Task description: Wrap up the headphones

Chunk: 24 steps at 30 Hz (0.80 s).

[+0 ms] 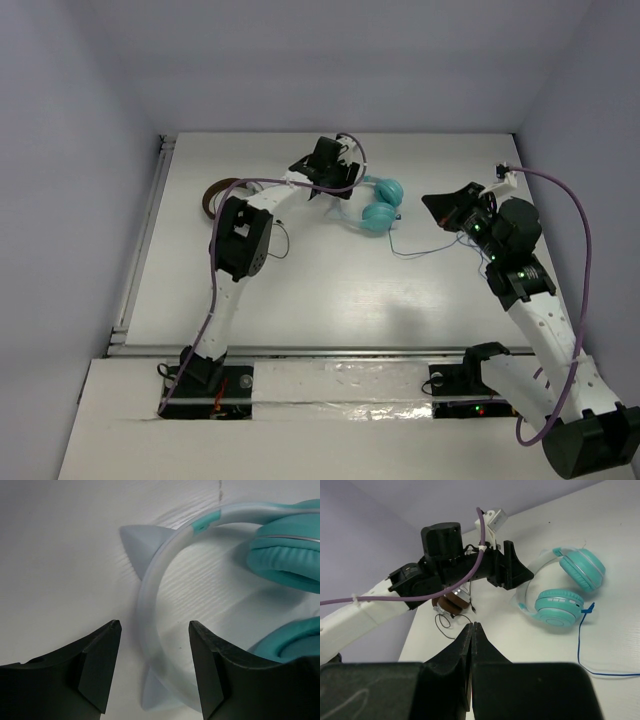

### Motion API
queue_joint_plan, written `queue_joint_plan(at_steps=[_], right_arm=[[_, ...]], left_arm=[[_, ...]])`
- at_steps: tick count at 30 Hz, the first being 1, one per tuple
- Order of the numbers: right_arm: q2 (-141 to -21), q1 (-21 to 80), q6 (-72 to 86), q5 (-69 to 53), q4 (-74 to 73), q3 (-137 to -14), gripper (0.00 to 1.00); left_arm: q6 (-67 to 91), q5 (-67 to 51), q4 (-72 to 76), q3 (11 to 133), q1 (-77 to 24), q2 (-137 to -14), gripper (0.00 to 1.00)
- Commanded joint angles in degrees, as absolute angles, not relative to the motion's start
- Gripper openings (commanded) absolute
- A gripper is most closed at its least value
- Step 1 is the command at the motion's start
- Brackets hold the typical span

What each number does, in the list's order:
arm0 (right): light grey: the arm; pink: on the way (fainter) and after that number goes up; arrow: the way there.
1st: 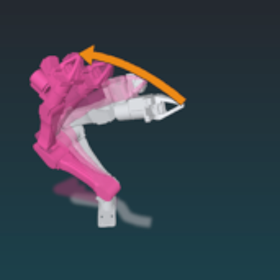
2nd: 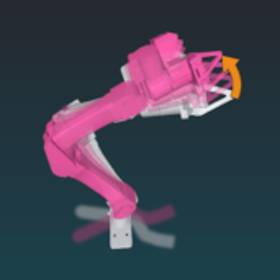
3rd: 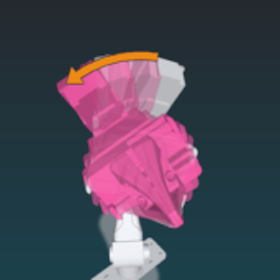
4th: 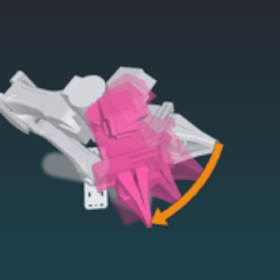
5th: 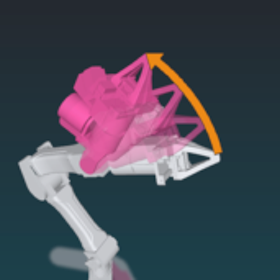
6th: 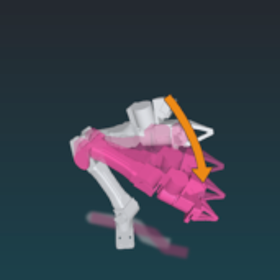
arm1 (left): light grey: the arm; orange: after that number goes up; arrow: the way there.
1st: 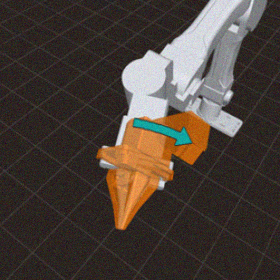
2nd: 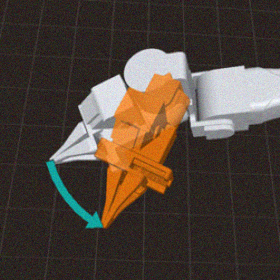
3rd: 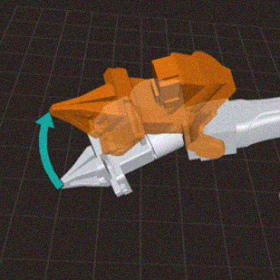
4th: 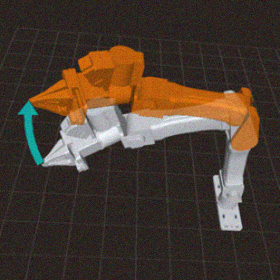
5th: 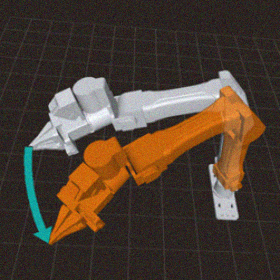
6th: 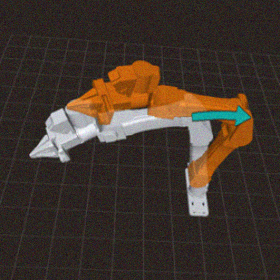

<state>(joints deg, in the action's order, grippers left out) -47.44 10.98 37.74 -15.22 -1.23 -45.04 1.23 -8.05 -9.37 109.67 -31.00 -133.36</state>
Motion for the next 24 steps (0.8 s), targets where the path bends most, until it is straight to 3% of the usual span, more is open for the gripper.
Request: queue_joint_plan(at_steps=[1, 8, 11, 12, 15, 24], right_arm=[[-46.6, 11.5, 36.8, -15.1, 0.2, -45.3, 0.00], [-46.7, 12.0, 36.9, -15.0, 0.2, -45.2, 0.00], [-46.8, 12.0, 37.0, -14.8, 0.3, -45.0, 0.00], [-46.8, 12.0, 37.1, -14.8, 0.4, -45.0, 0.00], [-47.0, 12.0, 37.2, -14.9, 0.7, -44.6, 0.00], [-47.3, 12.0, 37.4, -15.0, 0.9, -44.3, 0.00]], left_arm=[[0.4, -6.2, -10.5, 112.9, -30.4, -134.5, 0.54], [-1.4, -6.1, -10.8, 113.8, -30.4, -136.9, 0.49], [-1.4, -6.6, -11.2, 113.7, -30.4, -138.2, 0.42], [-1.6, -6.4, -11.2, 113.6, -31.0, -138.7, 0.36], [-2.0, -5.6, -11.2, 113.8, -31.5, -139.7, 0.33], [-1.8, -5.5, -12.5, 117.2, -32.1, -142.3, 0.46]])
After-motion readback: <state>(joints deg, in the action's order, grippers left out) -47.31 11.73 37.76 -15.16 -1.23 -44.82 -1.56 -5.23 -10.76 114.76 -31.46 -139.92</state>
